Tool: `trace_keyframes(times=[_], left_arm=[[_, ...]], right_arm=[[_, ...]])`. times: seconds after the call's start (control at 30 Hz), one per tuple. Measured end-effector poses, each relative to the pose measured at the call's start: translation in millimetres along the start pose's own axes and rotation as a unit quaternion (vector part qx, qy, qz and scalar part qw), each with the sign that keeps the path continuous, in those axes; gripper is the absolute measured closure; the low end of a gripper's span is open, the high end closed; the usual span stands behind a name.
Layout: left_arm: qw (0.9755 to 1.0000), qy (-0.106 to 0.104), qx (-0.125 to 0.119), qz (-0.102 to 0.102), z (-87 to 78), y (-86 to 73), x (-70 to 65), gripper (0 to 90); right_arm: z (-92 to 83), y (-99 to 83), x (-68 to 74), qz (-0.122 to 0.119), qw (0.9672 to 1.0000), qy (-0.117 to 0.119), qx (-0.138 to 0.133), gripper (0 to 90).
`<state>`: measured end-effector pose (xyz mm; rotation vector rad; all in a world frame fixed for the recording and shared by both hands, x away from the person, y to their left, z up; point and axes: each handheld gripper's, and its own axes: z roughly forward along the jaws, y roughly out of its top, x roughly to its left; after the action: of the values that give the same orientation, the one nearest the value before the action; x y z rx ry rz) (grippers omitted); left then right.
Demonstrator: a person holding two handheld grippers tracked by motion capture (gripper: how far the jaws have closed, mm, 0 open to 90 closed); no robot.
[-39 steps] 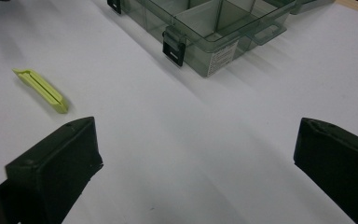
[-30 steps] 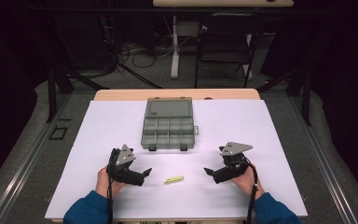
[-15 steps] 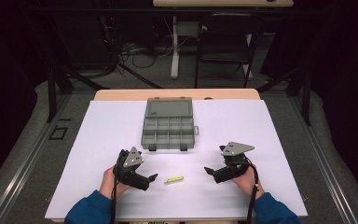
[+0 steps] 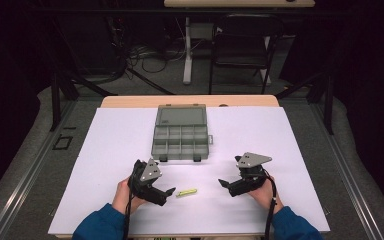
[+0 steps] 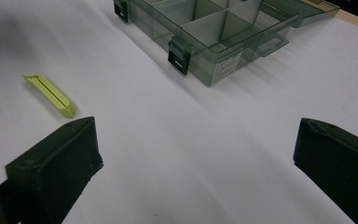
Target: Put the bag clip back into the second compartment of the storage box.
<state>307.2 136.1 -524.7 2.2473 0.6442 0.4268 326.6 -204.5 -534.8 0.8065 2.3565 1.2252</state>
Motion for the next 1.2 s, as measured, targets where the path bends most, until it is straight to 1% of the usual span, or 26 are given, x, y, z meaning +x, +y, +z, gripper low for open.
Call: trace_keyframes(times=[0.07,0.13,0.2,0.3,0.57,0.67,0.77,0.87,1.03,1.07,1.2], left_arm=[[1.0000,-0.005,0.002,0.001,1.9,1.3,-0.8,0.0],[0.9998,-0.017,0.003,-0.004,4.2,2.5,-0.8,0.0],[0.9999,-0.016,0.004,-0.001,6.2,4.0,-2.4,0.2],[0.9998,-0.018,0.005,0.004,7.8,6.0,-5.0,1.4],[0.9993,-0.034,0.011,0.014,15.7,9.4,-11.4,6.1],[0.9990,-0.035,0.015,0.023,18.3,10.5,-14.4,8.8],[0.9989,-0.034,0.017,0.027,21.0,11.3,-17.9,13.7],[0.9983,-0.037,0.023,0.038,25.0,12.3,-21.2,14.4],[0.9975,-0.043,0.031,0.047,29.8,13.9,-25.8,16.5],[0.9976,-0.041,0.028,0.047,30.9,13.9,-26.7,17.8],[0.9967,-0.045,0.038,0.056,35.2,13.3,-29.0,23.4]], right_arm=[[0.1,-0.2,0.4,-0.001,1.0000,0.001,0.001,0.0],[-0.6,-0.5,1.1,-0.005,1.0000,-0.002,-0.004,0.0],[-1.4,-0.3,1.6,-0.010,0.9999,-0.001,-0.007,0.0],[-1.0,-0.3,2.3,-0.010,0.9999,-0.001,-0.006,0.0],[0.7,-0.6,3.4,-0.012,0.9999,0.001,-0.002,0.0],[1.4,-0.6,3.0,-0.012,0.9999,0.001,-0.004,0.0],[2.1,-1.0,3.3,-0.012,0.9999,0.001,-0.003,0.0],[2.9,-1.3,3.2,-0.013,0.9999,0.000,-0.002,0.0],[3.1,-1.9,2.4,-0.011,0.9999,0.001,-0.001,0.0],[3.2,-2.1,2.4,-0.011,0.9999,0.000,-0.001,0.0],[3.8,-2.8,1.6,-0.012,0.9999,0.000,0.001,0.0]])
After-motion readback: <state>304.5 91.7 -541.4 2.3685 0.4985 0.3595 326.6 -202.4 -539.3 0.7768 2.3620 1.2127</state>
